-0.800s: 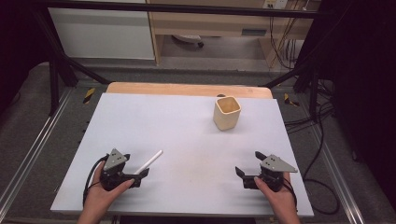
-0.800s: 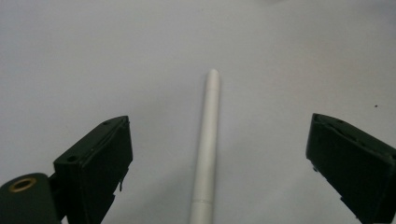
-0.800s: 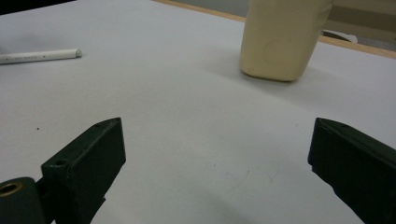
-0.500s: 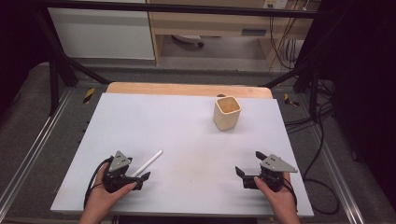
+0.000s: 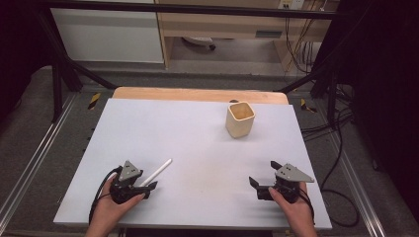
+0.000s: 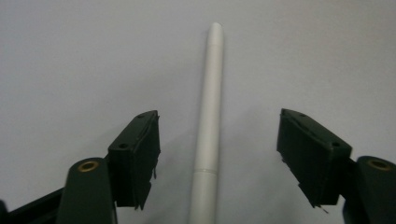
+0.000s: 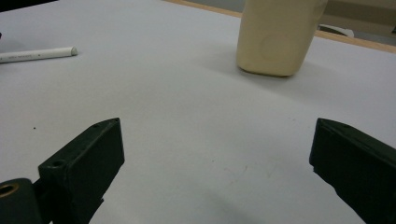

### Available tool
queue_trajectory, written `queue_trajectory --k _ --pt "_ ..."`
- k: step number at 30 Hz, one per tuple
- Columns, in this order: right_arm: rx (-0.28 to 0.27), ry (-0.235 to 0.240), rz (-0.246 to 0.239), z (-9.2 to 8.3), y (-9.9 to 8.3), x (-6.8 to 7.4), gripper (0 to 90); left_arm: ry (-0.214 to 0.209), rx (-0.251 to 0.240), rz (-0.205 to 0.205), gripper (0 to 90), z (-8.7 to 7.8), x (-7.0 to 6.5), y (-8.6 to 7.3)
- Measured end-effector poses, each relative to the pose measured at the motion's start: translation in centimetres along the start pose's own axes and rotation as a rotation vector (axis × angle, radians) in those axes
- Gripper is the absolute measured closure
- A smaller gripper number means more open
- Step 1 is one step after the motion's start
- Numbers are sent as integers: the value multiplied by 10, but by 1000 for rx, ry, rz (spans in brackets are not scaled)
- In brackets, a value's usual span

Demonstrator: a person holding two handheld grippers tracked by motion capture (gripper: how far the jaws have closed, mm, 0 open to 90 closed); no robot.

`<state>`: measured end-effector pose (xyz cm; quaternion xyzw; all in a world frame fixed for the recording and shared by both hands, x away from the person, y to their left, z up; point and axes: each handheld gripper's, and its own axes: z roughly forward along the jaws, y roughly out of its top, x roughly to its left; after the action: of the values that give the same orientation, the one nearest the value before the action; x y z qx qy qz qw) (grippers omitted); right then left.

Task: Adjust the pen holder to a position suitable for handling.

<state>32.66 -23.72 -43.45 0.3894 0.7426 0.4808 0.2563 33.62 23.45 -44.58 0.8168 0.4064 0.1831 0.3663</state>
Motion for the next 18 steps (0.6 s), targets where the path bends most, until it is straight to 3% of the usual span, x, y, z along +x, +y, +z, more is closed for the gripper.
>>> queue_trajectory --k 5,6,10,15,18 --pt "4 4 -5 0 0 2 35 -4 17 -9 436 4 3 0" --pt "6 5 -4 1 0 2 35 -5 16 -16 497 5 3 0" --pt "11 6 -1 1 0 1 35 -15 35 -14 554 9 5 0" --pt "14 8 2 2 0 2 34 1 31 -10 670 10 7 0" --pt "15 9 3 2 0 2 34 8 28 18 711 10 7 -1"
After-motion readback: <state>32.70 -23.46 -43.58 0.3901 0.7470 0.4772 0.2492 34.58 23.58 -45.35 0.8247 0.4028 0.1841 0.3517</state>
